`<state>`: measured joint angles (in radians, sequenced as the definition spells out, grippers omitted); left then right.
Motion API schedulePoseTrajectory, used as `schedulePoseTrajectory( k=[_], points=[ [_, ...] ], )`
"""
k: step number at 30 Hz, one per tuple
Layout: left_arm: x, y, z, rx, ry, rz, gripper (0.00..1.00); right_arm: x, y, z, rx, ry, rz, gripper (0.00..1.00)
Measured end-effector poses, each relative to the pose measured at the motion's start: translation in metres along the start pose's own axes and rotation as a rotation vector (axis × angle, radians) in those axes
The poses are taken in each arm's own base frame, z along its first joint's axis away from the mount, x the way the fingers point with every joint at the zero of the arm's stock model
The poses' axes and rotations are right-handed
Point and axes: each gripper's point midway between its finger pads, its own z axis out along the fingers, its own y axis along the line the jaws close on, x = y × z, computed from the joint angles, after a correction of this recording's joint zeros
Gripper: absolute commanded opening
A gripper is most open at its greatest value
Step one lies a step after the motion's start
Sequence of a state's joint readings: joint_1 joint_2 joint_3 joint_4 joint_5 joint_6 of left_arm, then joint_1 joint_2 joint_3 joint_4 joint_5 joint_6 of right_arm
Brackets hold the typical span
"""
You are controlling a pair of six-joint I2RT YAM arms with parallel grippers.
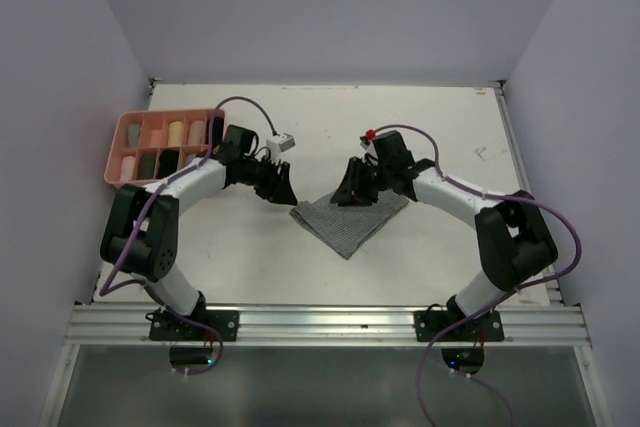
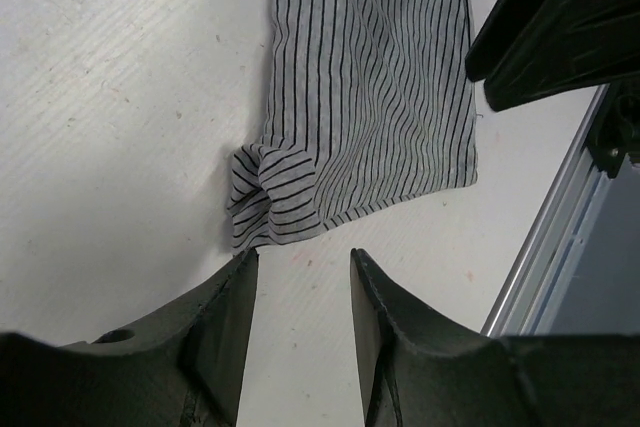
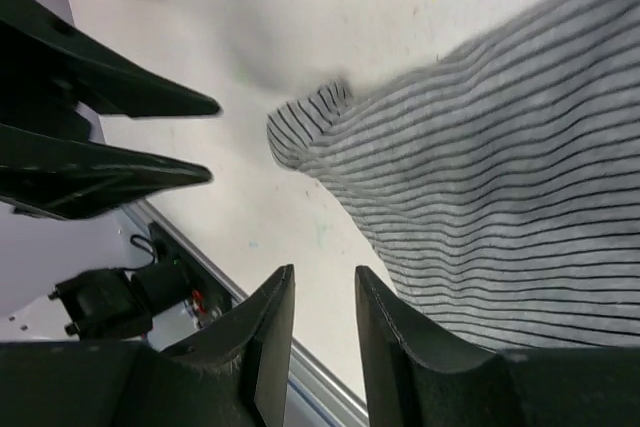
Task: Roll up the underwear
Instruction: Fold the underwear
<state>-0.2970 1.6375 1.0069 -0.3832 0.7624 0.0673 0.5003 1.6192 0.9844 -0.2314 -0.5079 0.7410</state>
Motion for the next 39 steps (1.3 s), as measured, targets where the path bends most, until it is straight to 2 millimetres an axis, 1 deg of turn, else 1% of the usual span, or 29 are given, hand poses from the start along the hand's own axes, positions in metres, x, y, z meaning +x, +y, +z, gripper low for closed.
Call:
schedulePoseTrajectory(
  k=[1, 3, 5, 7, 9, 11, 13, 16, 19, 22, 23, 26, 27, 29, 33, 37, 39],
  points=[
    [0.000, 0.001, 0.003, 0.005, 0.003, -0.015, 0.46, -0.004, 0.002, -0.001, -0.001, -0.012, -0.003, 0.35],
    [0.002, 0.006, 0.009, 0.009, 0.013, -0.052, 0.46, -0.026, 0.006, -0.006, 0.005, -0.071, -0.009, 0.36],
    [0.007, 0.010, 0.016, 0.013, 0.030, -0.091, 0.46, -0.049, 0.005, -0.012, 0.017, -0.126, 0.001, 0.36],
    [0.012, 0.012, 0.019, 0.014, 0.045, -0.120, 0.46, -0.071, -0.006, -0.017, 0.041, -0.174, 0.026, 0.36],
    [0.013, 0.012, 0.021, 0.016, 0.048, -0.131, 0.46, -0.092, -0.023, -0.020, 0.073, -0.212, 0.058, 0.36],
    [0.011, 0.011, 0.023, 0.017, 0.043, -0.135, 0.45, -0.106, -0.040, -0.020, 0.103, -0.230, 0.086, 0.35],
    [0.009, 0.009, 0.024, 0.020, 0.036, -0.136, 0.44, -0.115, -0.058, -0.021, 0.141, -0.237, 0.112, 0.35],
    [0.005, 0.008, 0.026, 0.026, 0.024, -0.143, 0.43, -0.120, -0.073, -0.018, 0.174, -0.231, 0.129, 0.35],
    [0.005, 0.007, 0.029, 0.031, 0.024, -0.154, 0.40, -0.122, -0.084, -0.014, 0.190, -0.222, 0.139, 0.34],
    [0.009, 0.006, 0.034, 0.037, 0.038, -0.160, 0.34, -0.123, -0.092, -0.008, 0.201, -0.211, 0.150, 0.33],
    [0.011, 0.006, 0.036, 0.038, 0.045, -0.163, 0.28, -0.123, -0.095, -0.005, 0.206, -0.204, 0.153, 0.33],
    [0.020, 0.007, 0.041, 0.038, 0.075, -0.179, 0.17, -0.123, -0.103, 0.004, 0.220, -0.187, 0.161, 0.33],
    [0.023, 0.007, 0.042, 0.037, 0.087, -0.185, 0.10, -0.123, -0.107, 0.006, 0.226, -0.182, 0.164, 0.33],
    [0.029, 0.008, 0.042, 0.033, 0.105, -0.192, 0.00, -0.121, -0.115, 0.011, 0.244, -0.172, 0.172, 0.32],
    [0.039, 0.011, 0.042, 0.022, 0.128, -0.188, 0.00, -0.121, -0.125, 0.014, 0.266, -0.169, 0.182, 0.31],
    [0.057, 0.017, 0.042, -0.016, 0.167, -0.199, 0.00, -0.122, -0.126, 0.015, 0.265, -0.167, 0.180, 0.31],
    [0.060, 0.019, 0.042, -0.024, 0.174, -0.200, 0.00, -0.123, -0.126, 0.016, 0.263, -0.165, 0.178, 0.31]
  ],
)
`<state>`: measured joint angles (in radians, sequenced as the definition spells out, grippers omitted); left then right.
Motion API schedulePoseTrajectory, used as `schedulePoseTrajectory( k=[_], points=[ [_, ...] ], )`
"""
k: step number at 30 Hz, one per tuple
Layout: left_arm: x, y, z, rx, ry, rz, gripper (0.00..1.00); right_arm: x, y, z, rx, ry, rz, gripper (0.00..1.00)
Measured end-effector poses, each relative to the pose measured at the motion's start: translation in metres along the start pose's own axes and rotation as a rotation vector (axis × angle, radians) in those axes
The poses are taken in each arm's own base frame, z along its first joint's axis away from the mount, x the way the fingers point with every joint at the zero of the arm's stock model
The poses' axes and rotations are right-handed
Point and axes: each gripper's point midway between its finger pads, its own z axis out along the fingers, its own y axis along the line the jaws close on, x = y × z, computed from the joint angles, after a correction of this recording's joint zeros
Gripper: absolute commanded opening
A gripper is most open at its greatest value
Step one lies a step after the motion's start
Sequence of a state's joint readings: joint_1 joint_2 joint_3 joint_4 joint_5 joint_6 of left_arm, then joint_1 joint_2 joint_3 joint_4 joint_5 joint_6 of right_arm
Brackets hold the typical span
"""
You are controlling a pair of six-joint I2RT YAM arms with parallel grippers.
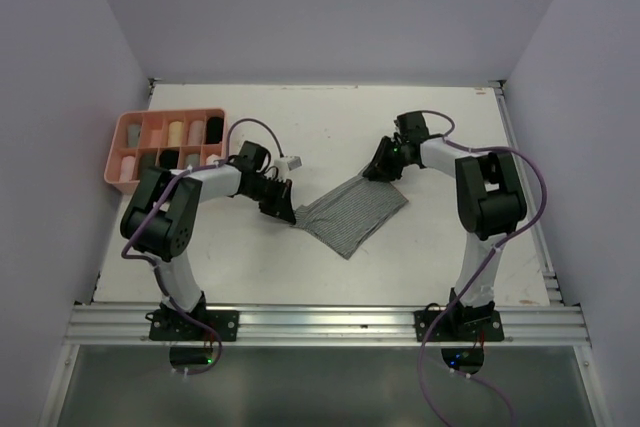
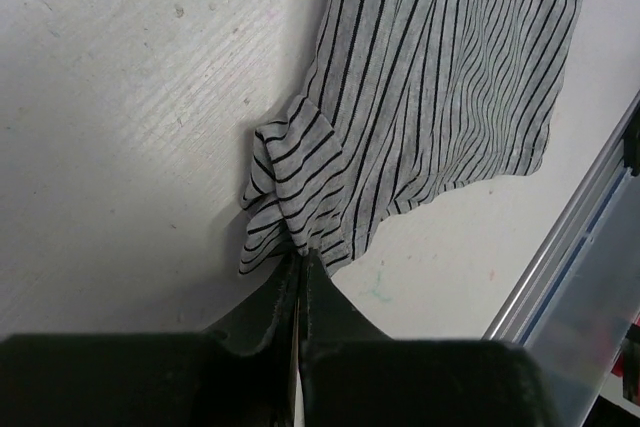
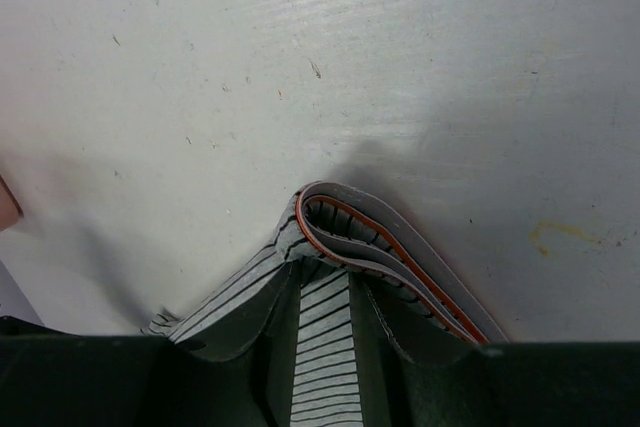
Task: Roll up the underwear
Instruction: Fold the underwear
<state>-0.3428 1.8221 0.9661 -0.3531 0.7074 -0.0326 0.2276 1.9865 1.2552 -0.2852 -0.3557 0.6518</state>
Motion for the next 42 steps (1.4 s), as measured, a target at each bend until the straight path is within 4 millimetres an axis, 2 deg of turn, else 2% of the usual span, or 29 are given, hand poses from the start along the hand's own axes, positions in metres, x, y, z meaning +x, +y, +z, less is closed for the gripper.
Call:
schedulePoseTrajectory(
  k=[4, 7, 8, 10, 13, 14, 17, 21, 24, 26, 28, 32, 36, 38, 42],
  points=[
    [-0.001, 0.001, 0.000, -0.006, -0.002, 0.006, 0.03, -0.001, 0.001, 0.001, -0.007, 0.003, -0.006, 0.31],
    [-0.006, 0.004, -0.001, -0.025, -0.010, 0.032, 0.22, 0.000, 0.002, 0.001, -0.014, 0.007, -0.009, 0.32],
    [-0.009, 0.005, -0.003, -0.031, -0.012, 0.038, 0.31, 0.000, 0.003, 0.000, -0.021, 0.010, -0.009, 0.33],
    [-0.016, 0.006, -0.005, -0.044, -0.020, 0.066, 0.36, 0.000, 0.004, 0.000, -0.036, 0.014, -0.008, 0.34],
    [-0.023, 0.006, -0.012, -0.067, -0.036, 0.112, 0.48, 0.002, 0.008, -0.002, -0.063, 0.026, -0.006, 0.35],
    [-0.026, 0.003, -0.017, -0.071, -0.045, 0.129, 0.55, 0.002, 0.012, -0.004, -0.077, 0.028, -0.008, 0.35],
    [-0.042, -0.013, -0.040, -0.083, -0.118, 0.218, 0.65, -0.002, 0.028, -0.022, -0.124, 0.012, -0.024, 0.36],
    [-0.080, -0.046, -0.079, -0.078, -0.260, 0.373, 0.59, -0.016, 0.061, -0.062, -0.219, -0.055, -0.071, 0.34],
    [-0.102, -0.067, -0.087, -0.025, -0.307, 0.438, 0.48, -0.024, 0.073, -0.084, -0.263, -0.094, -0.103, 0.30],
    [-0.109, -0.073, -0.076, 0.022, -0.298, 0.448, 0.43, -0.021, 0.070, -0.087, -0.271, -0.093, -0.105, 0.27],
    [-0.104, -0.075, -0.055, 0.068, -0.260, 0.429, 0.42, -0.009, 0.054, -0.080, -0.252, -0.067, -0.082, 0.26],
    [-0.071, -0.068, -0.003, 0.141, -0.132, 0.337, 0.40, 0.029, 0.001, -0.055, -0.172, 0.024, 0.008, 0.22],
    [-0.044, -0.047, 0.030, 0.161, -0.031, 0.246, 0.39, 0.059, -0.040, -0.038, -0.111, 0.077, 0.078, 0.18],
    [-0.038, -0.038, 0.038, 0.177, -0.002, 0.212, 0.39, 0.064, -0.042, -0.037, -0.136, 0.075, 0.100, 0.17],
    [-0.056, -0.027, 0.037, 0.190, -0.009, 0.231, 0.39, 0.075, -0.044, -0.040, -0.197, -0.007, 0.131, 0.15]
  ],
)
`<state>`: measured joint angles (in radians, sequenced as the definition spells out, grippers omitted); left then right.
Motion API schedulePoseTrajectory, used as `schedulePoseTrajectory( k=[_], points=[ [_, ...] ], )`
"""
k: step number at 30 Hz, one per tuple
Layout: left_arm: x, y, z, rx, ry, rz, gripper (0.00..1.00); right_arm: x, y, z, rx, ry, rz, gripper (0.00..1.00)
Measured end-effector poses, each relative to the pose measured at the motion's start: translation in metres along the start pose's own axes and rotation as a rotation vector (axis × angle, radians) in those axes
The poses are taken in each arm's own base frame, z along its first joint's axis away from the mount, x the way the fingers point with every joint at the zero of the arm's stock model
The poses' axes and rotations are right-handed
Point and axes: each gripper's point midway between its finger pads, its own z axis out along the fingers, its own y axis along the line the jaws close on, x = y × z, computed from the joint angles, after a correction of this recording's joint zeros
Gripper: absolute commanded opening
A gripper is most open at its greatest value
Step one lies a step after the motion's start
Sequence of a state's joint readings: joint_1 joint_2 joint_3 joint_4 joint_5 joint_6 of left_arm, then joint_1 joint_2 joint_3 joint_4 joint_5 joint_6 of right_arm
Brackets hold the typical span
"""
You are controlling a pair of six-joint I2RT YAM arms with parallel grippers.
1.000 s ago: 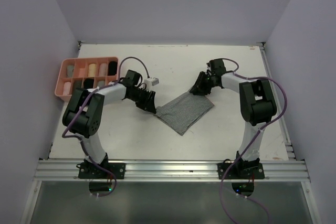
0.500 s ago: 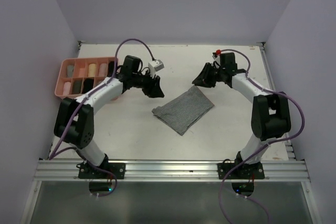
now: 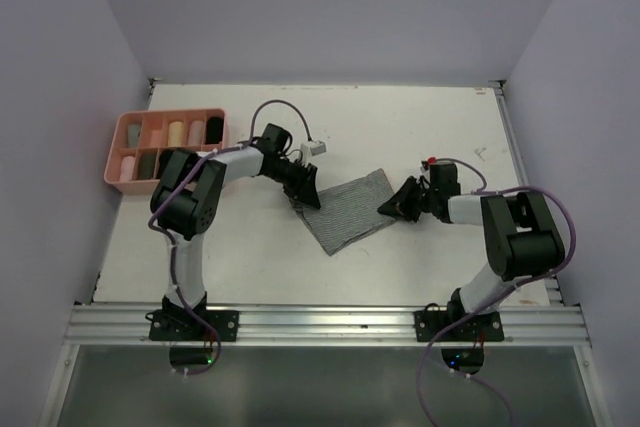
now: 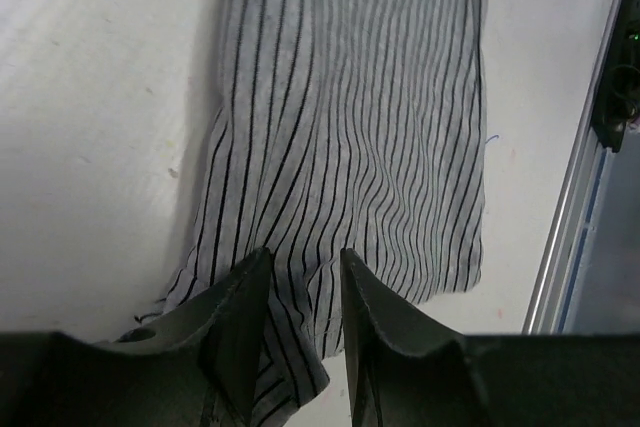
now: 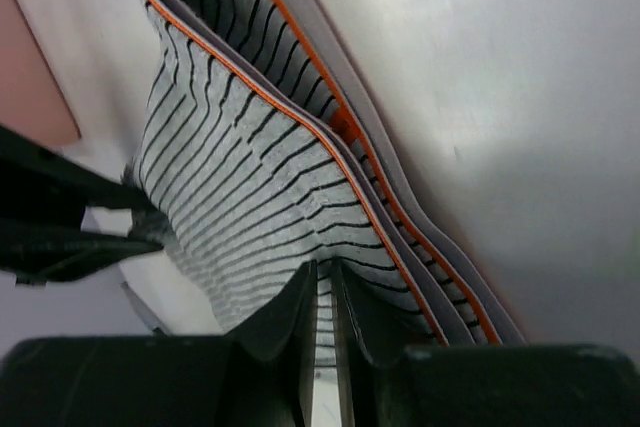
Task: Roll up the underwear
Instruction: Fold the underwear
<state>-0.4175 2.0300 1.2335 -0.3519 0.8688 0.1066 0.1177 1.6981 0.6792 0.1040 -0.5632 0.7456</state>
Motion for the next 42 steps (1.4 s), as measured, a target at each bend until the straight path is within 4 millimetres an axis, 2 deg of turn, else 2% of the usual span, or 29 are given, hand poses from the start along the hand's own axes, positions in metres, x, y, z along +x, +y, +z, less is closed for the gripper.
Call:
schedulePoseTrajectory(
  k=[3, 6, 8, 10, 12, 15, 17, 19, 22, 25, 28, 33, 35, 39, 42],
  points=[
    [-0.009, 0.012, -0.006, 0.000, -0.010, 0.037, 0.42, 0.021, -0.003, -0.009, -0.026, -0.036, 0.051, 0.15],
    [-0.015, 0.021, -0.019, -0.013, -0.014, 0.101, 0.51, 0.057, 0.001, -0.020, -0.030, -0.038, 0.074, 0.23],
    [-0.021, 0.026, -0.029, -0.024, -0.014, 0.145, 0.55, 0.081, 0.018, -0.027, -0.065, -0.017, 0.053, 0.29],
    [-0.030, 0.026, -0.039, -0.024, -0.021, 0.186, 0.55, 0.087, 0.042, -0.033, -0.123, -0.014, 0.018, 0.31],
    [-0.042, 0.023, -0.048, -0.029, -0.042, 0.226, 0.55, 0.081, 0.066, -0.042, -0.171, -0.035, -0.012, 0.33],
    [-0.057, 0.007, -0.061, -0.028, -0.087, 0.259, 0.54, 0.053, 0.104, -0.050, -0.216, -0.083, -0.083, 0.31],
    [-0.068, -0.009, -0.070, -0.015, -0.132, 0.266, 0.50, 0.036, 0.125, -0.049, -0.240, -0.107, -0.126, 0.31],
    [-0.074, -0.023, -0.075, 0.011, -0.170, 0.255, 0.47, 0.020, 0.137, -0.038, -0.251, -0.111, -0.154, 0.29],
    [-0.069, -0.029, -0.070, 0.053, -0.196, 0.184, 0.43, 0.012, 0.126, -0.009, -0.232, -0.062, -0.142, 0.27],
    [-0.045, -0.023, -0.056, 0.074, -0.181, 0.068, 0.39, 0.018, 0.093, 0.021, -0.177, 0.023, -0.087, 0.26],
    [-0.020, -0.013, -0.042, 0.083, -0.152, -0.048, 0.36, 0.021, 0.066, 0.035, -0.140, 0.078, -0.039, 0.24],
    [0.005, 0.016, -0.014, 0.081, -0.103, -0.182, 0.33, 0.005, 0.039, 0.030, -0.143, 0.061, 0.001, 0.24],
    [0.003, 0.017, -0.012, 0.121, -0.103, -0.212, 0.33, 0.002, 0.032, 0.026, -0.161, 0.057, 0.011, 0.23],
    [-0.007, 0.020, -0.010, 0.144, -0.110, -0.204, 0.33, 0.010, 0.030, 0.024, -0.209, 0.063, -0.005, 0.23],
    [-0.007, 0.019, -0.011, 0.148, -0.107, -0.183, 0.39, 0.021, 0.030, 0.020, -0.238, 0.083, 0.008, 0.26]
  ],
)
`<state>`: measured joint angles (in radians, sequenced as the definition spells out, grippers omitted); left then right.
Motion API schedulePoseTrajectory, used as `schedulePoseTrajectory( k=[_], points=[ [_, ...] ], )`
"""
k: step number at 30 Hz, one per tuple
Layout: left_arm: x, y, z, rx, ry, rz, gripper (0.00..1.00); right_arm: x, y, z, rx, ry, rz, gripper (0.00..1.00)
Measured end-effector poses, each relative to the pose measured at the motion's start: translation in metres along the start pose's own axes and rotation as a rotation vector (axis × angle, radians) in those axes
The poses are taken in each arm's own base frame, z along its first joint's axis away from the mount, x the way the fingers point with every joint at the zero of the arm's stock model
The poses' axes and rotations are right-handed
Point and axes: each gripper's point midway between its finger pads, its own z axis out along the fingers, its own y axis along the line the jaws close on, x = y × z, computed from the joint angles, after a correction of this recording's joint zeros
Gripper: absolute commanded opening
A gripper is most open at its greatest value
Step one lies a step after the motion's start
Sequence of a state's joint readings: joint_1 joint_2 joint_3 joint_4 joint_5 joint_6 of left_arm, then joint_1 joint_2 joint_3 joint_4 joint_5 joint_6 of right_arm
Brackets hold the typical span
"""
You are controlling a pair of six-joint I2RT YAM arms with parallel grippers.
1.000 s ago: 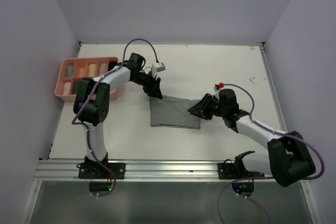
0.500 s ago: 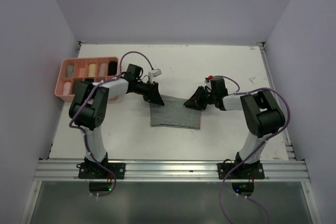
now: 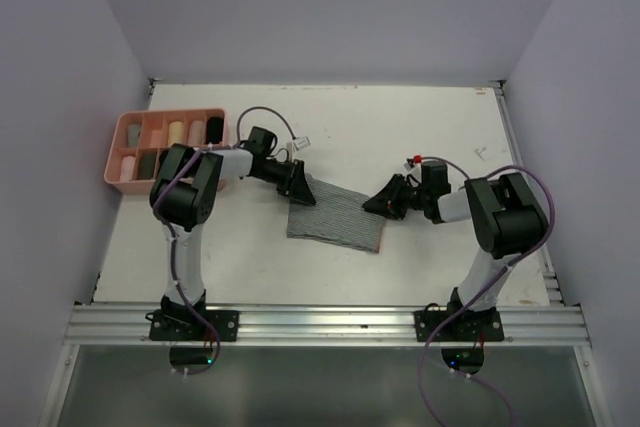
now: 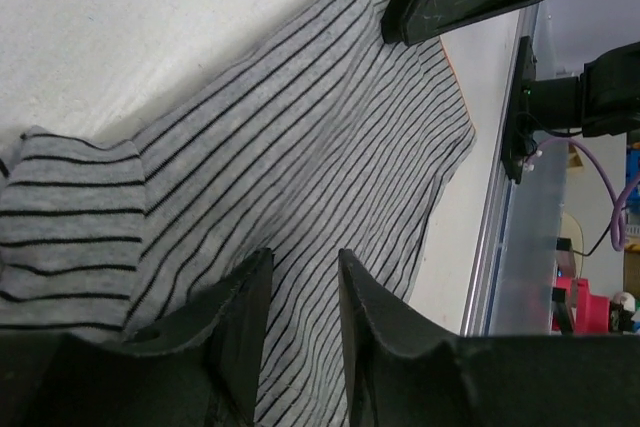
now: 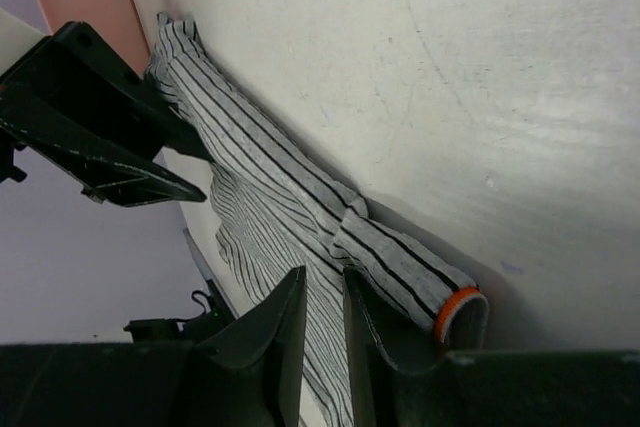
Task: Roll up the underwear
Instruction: Fold the underwear
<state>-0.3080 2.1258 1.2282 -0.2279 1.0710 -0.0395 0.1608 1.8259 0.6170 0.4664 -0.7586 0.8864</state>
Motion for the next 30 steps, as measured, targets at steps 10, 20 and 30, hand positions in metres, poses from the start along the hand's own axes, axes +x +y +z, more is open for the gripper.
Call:
schedulePoseTrajectory(
  k=[10, 20, 30],
  points=[
    [-0.022, -0.059, -0.039, -0.045, -0.068, 0.197, 0.45, -0.008, 0.088, -0.052, -0.098, -0.077, -0.186, 0.31],
    [0.009, -0.041, -0.029, -0.042, -0.034, 0.115, 0.44, 0.063, 0.011, -0.037, 0.022, 0.081, -0.025, 0.27],
    [0.034, -0.011, -0.015, -0.029, 0.011, -0.008, 0.43, 0.069, -0.009, -0.022, 0.040, 0.133, 0.005, 0.25]
  ],
)
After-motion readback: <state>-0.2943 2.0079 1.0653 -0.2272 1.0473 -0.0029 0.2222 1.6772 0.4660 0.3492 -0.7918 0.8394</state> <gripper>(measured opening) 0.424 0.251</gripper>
